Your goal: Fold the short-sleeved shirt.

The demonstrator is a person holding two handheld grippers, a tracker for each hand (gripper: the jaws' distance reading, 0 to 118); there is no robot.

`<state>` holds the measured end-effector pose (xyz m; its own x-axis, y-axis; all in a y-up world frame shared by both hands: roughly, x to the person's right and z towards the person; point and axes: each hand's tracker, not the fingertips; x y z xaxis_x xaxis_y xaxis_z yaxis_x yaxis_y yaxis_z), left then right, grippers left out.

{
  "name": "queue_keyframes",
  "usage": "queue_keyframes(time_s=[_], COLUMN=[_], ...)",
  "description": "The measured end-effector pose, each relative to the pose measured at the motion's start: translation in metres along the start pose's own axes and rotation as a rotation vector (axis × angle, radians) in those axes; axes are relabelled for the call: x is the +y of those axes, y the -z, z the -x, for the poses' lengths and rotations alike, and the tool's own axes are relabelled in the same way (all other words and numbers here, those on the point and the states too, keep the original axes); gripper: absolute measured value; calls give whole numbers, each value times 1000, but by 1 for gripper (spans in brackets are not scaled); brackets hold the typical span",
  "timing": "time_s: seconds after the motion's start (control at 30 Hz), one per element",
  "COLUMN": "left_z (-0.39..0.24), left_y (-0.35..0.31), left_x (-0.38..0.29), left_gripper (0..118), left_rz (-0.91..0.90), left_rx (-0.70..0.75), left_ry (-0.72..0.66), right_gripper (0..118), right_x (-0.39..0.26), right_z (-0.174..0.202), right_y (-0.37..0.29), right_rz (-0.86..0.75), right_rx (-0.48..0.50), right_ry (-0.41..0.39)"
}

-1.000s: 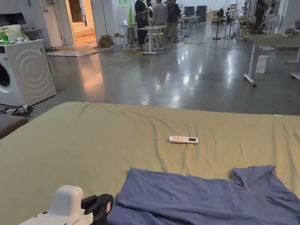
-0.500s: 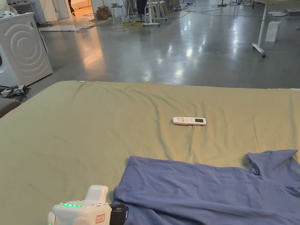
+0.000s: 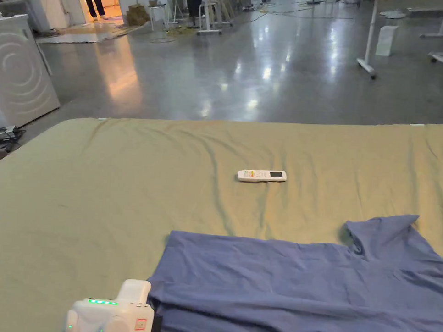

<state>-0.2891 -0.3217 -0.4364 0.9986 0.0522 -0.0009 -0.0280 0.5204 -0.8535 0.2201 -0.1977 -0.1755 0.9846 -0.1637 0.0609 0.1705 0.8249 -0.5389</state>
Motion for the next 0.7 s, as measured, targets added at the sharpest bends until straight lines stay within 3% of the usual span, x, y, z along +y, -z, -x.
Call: queue_keyframes(time_s=[0.03,0.07,0.1,0.13,0.17,0.2,0.23,0.33,0.43,0.53,0.57,0.6,0.63,0.7], left_z=[1,0,0,0,-2,-3,-4,-13,-17,-19,-19,-19,-19,-18], left_y=[2,5,8,9,8,8,8,2,0,-3,-4,-5,-6,-5], left_x=[3,4,5,8,9,9,10,11,14,13,12,10,9,10], left_gripper=[11,11,11,11,11,11,11,11,11,11,11,11,11,11], left_rz=[22,25,36,52,54,59,66,85,100,102,98,95,91,86], left_rx=[1,1,1,6,10,20,25,33,39,37,36,33,32,31], left_ry=[-10,-6,1,13,18,33,45,64,86,99,101,101,101,99], right_gripper=[15,15,23,38,72,93,97,95,95,87,58,48,43,14], right_x=[2,6,12,17,21,24,28,37,41,30,25,19,15,18], right_z=[-5,-13,-20,-31,-43,-56,-71,-104,-119,-113,-108,-99,-88,-77], right_y=[5,14,25,42,60,81,101,155,201,238,246,251,246,242], right_rz=[-2,-1,16,58,74,106,111,144,190,299,341,381,319,307], right_rx=[-4,-7,-2,12,15,-3,-14,-103,-118,-161,-180,-220,-268,-225], right_ry=[-2,2,13,39,69,113,144,219,208,101,46,-32,-126,-145])
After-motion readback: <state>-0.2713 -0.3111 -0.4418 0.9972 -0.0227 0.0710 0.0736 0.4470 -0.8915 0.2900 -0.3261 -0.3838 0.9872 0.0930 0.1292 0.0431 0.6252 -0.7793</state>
